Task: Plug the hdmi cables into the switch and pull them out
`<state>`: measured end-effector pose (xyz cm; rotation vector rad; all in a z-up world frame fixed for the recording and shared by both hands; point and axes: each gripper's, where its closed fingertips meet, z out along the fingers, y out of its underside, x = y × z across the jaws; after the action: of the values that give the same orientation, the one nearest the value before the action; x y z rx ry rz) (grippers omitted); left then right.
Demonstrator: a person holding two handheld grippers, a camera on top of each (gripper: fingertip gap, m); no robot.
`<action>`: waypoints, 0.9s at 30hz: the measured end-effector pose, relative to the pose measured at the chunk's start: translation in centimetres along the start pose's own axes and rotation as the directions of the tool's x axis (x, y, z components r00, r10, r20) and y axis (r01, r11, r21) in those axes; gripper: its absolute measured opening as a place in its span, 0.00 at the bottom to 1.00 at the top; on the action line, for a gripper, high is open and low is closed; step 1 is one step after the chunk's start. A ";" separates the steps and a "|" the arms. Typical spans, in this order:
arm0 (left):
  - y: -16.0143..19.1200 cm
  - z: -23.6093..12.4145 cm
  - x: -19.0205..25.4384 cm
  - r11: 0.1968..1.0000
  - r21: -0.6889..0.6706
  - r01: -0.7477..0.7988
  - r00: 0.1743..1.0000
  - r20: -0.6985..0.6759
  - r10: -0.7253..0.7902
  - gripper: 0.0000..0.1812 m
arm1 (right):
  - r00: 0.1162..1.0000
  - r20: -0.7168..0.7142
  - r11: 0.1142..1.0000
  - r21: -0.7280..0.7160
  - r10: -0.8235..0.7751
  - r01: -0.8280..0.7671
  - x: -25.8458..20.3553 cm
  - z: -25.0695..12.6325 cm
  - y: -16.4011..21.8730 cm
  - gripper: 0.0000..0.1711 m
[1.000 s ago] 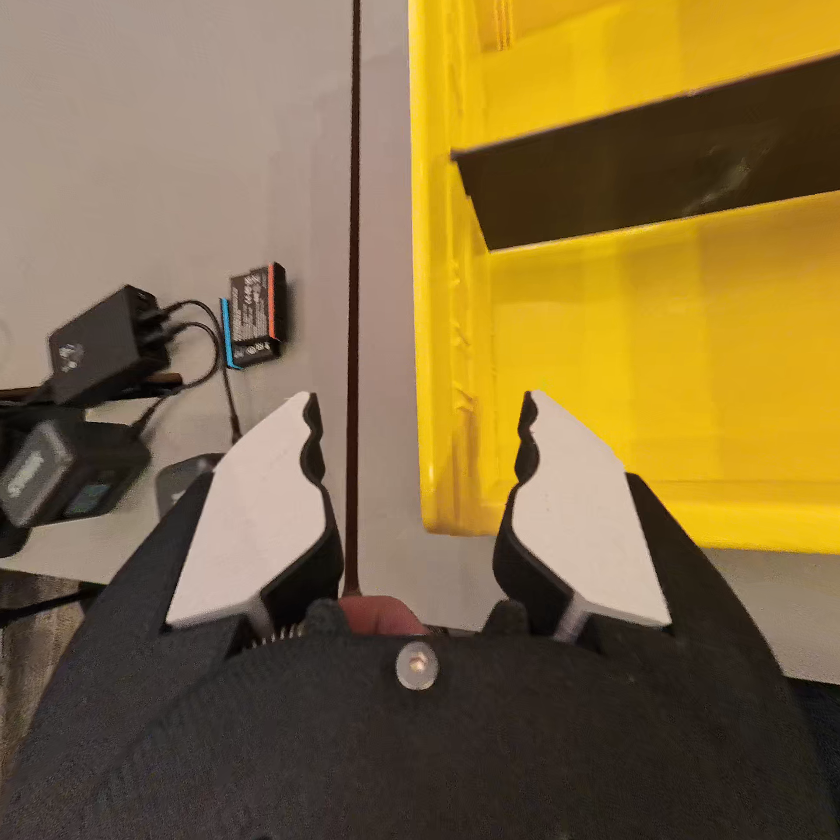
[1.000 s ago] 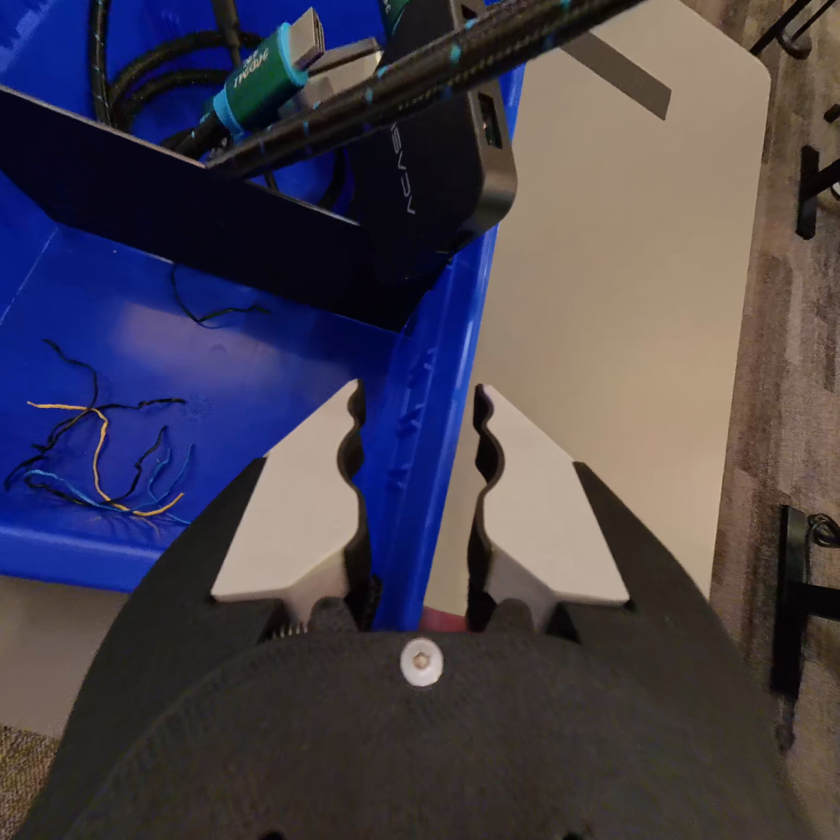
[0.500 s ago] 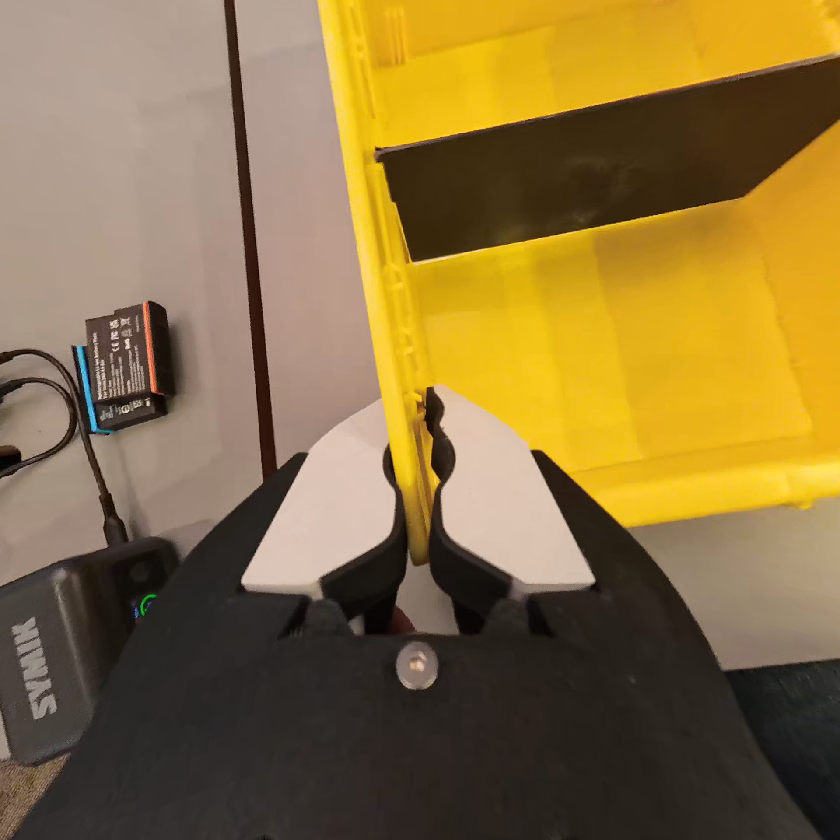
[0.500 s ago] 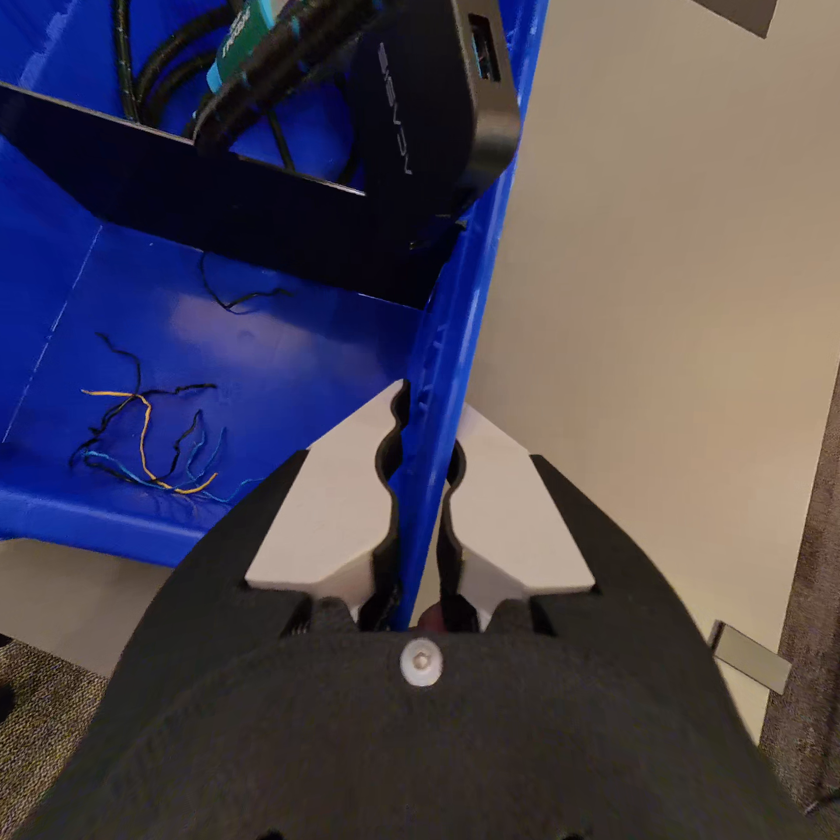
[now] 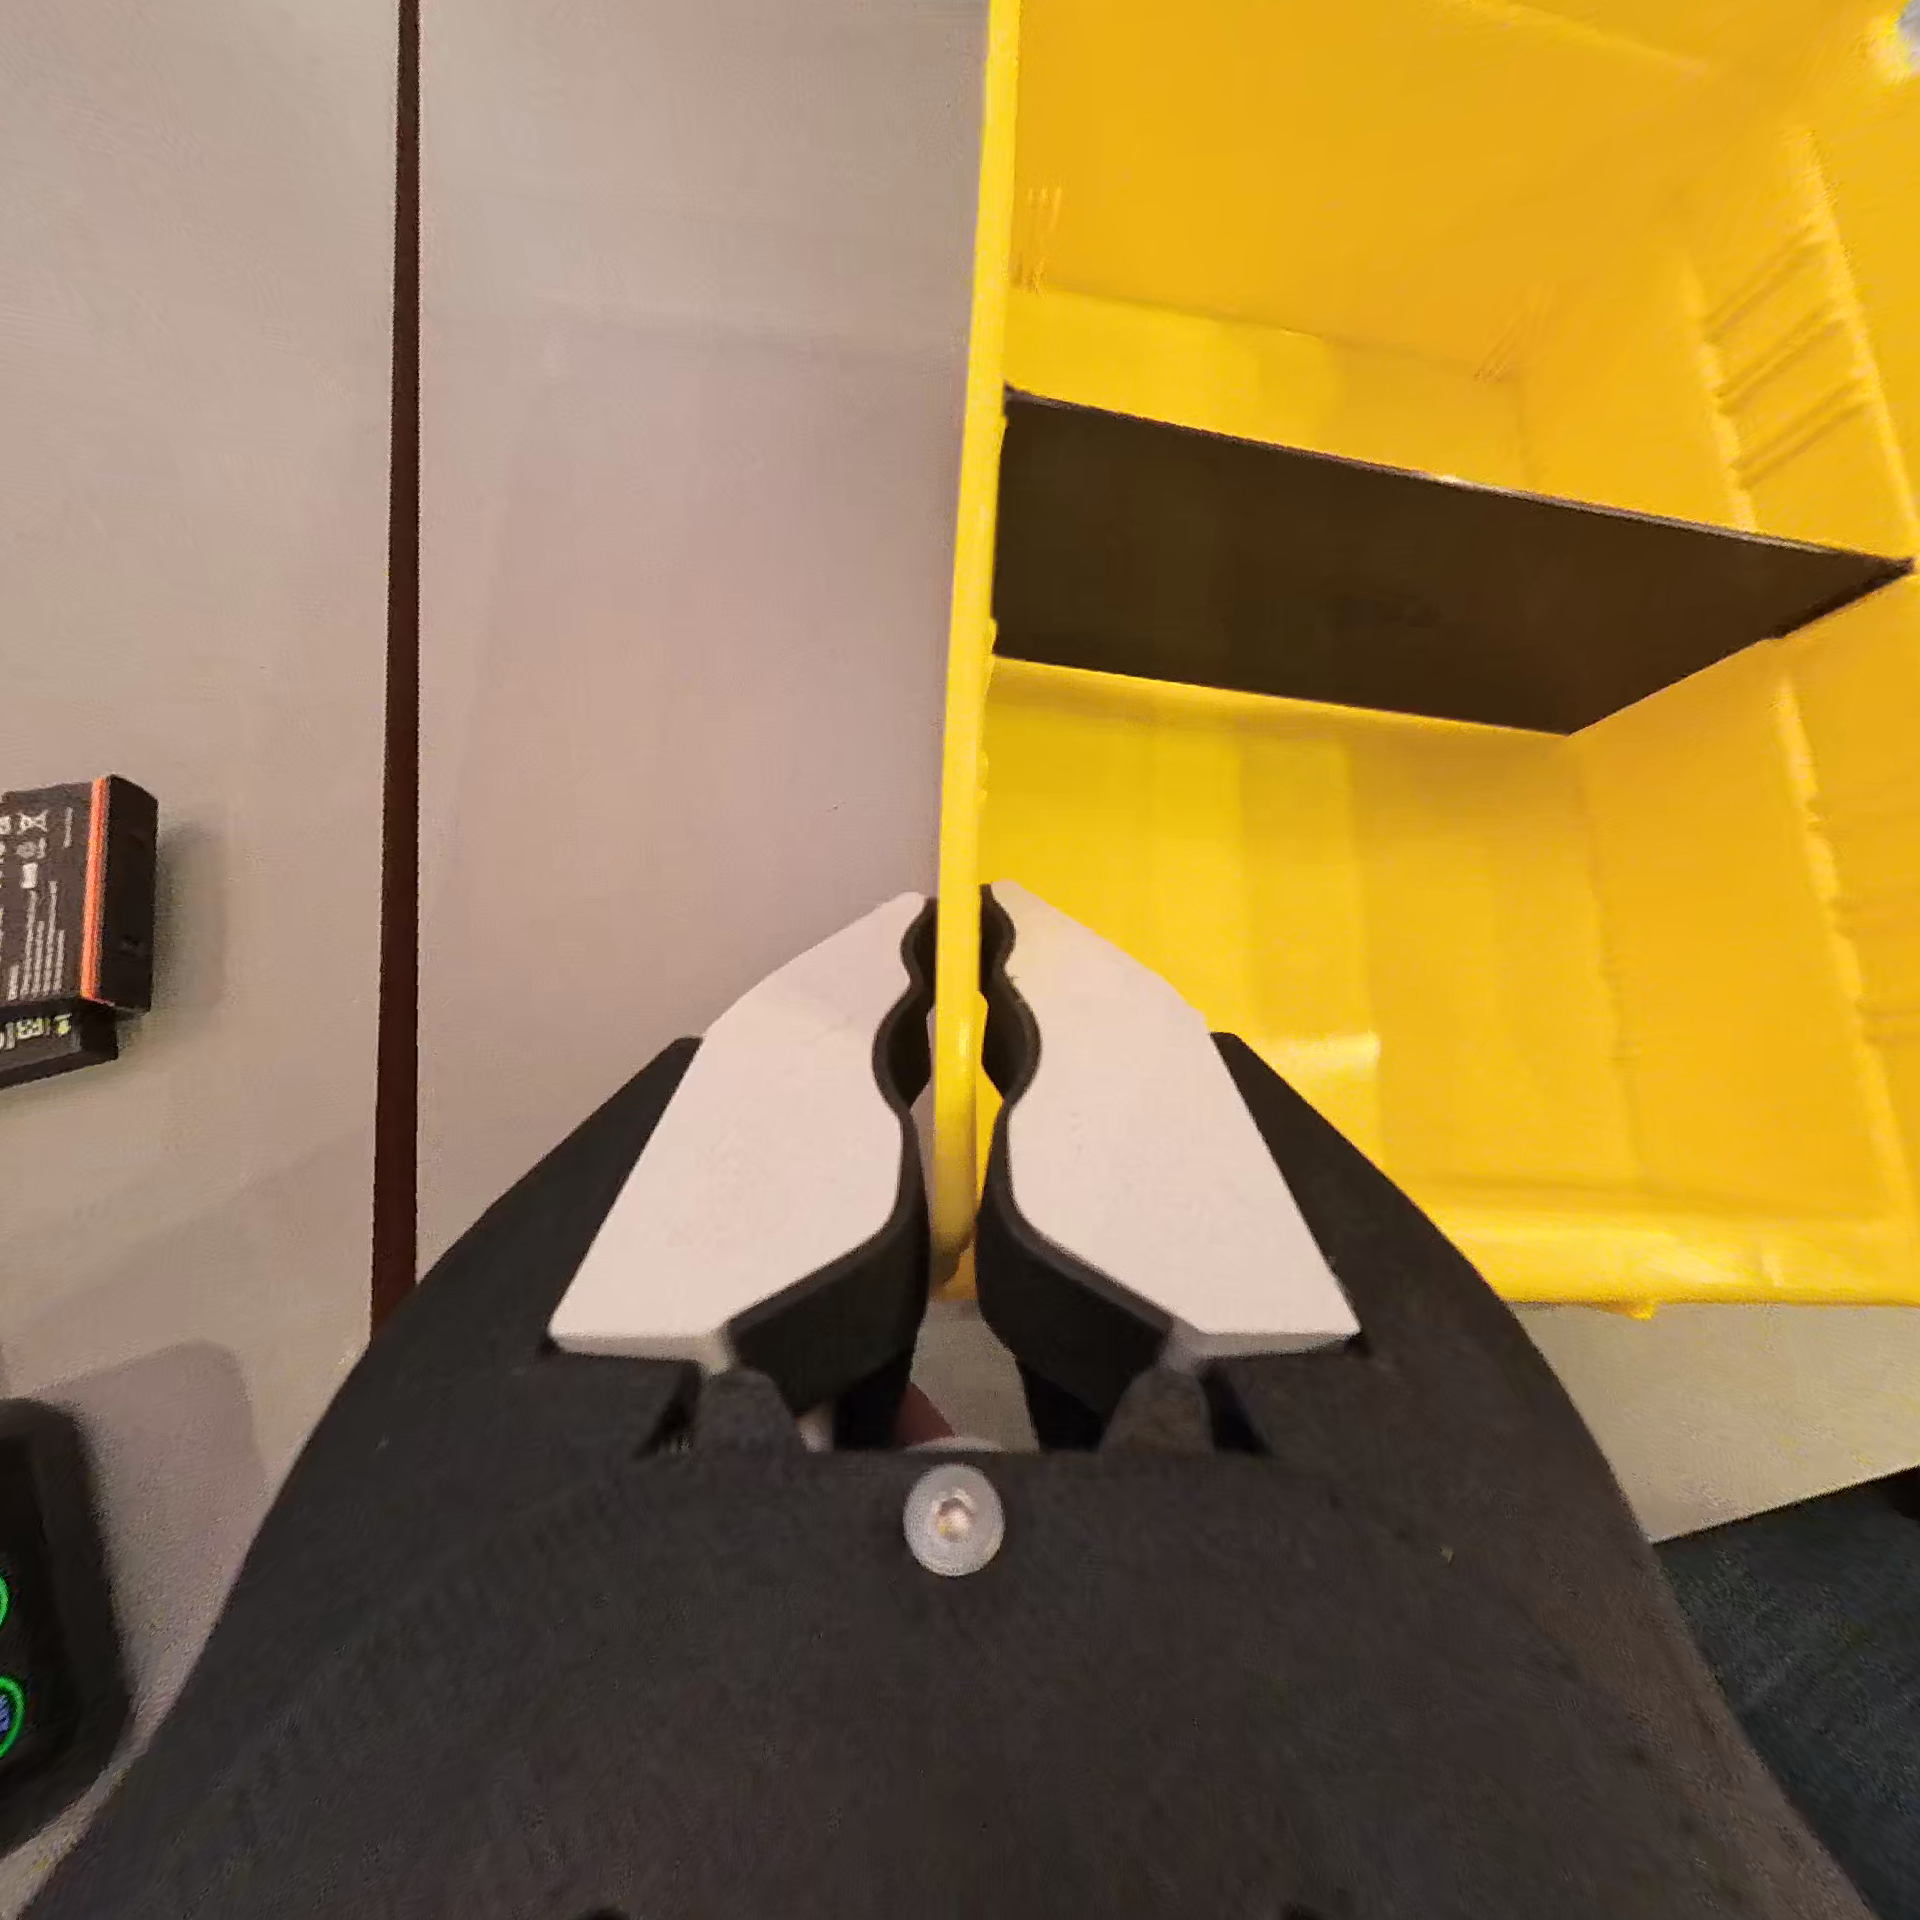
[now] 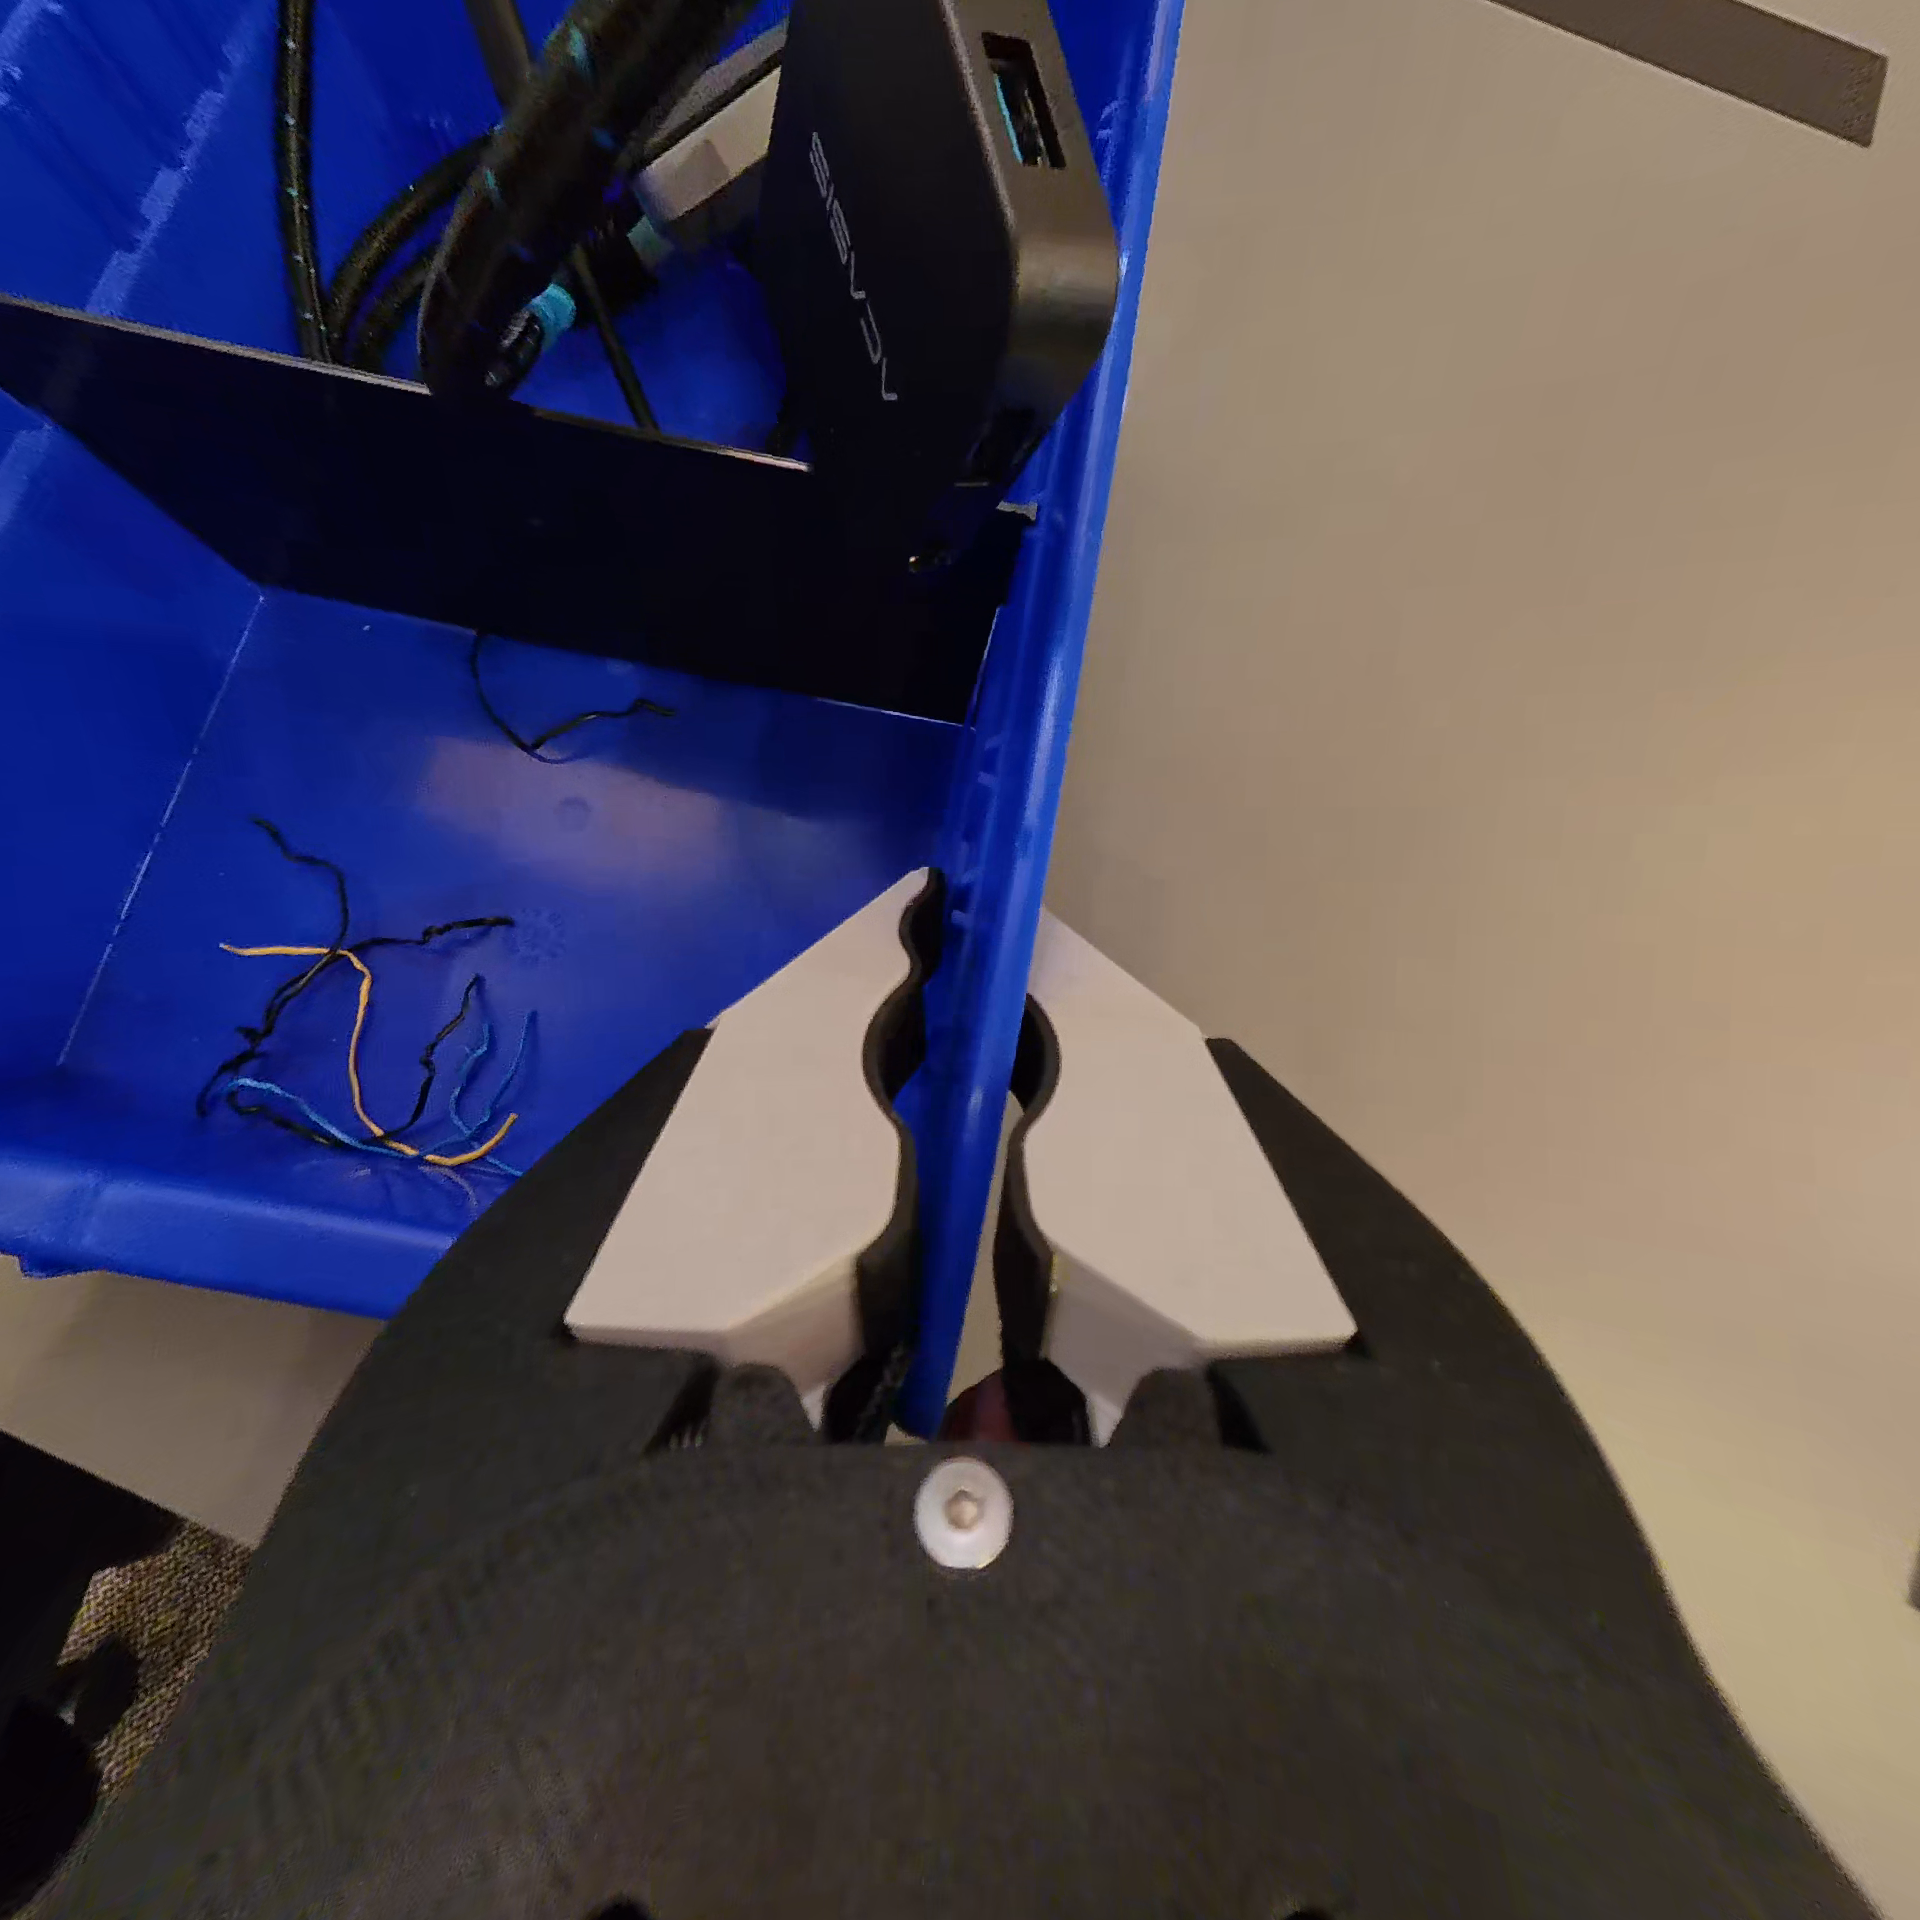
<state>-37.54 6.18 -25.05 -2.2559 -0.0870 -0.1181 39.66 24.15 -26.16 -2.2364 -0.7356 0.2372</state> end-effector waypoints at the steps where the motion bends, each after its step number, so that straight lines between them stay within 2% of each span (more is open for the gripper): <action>1: -0.2 -0.2 0.2 1.000 0.015 -0.001 1.000 0.000 0.001 0.02 | 1.000 0.002 1.000 0.002 0.000 0.000 -0.6 0.1 -0.1 0.01; 12: -1.7 -3.4 1.2 0.986 0.162 0.036 0.999 -0.008 -0.036 0.03 | 0.999 0.022 1.000 0.009 -0.025 0.025 -7.4 1.8 -2.3 0.03; 24: -3.7 -7.0 1.8 0.942 0.320 0.099 0.995 -0.025 -0.096 0.03 | 0.984 0.077 0.986 -0.023 -0.162 0.164 -16.0 4.6 -5.3 0.11; 27: -4.2 -7.8 1.8 0.926 0.359 0.116 0.993 -0.028 -0.113 0.03 | 0.975 0.129 0.982 -0.033 -0.181 0.186 -19.2 5.5 -6.1 0.16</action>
<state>-36.66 2.87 -16.74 -1.8819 -0.2200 -0.1584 19.26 19.80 -26.67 -2.1936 -1.0188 0.2747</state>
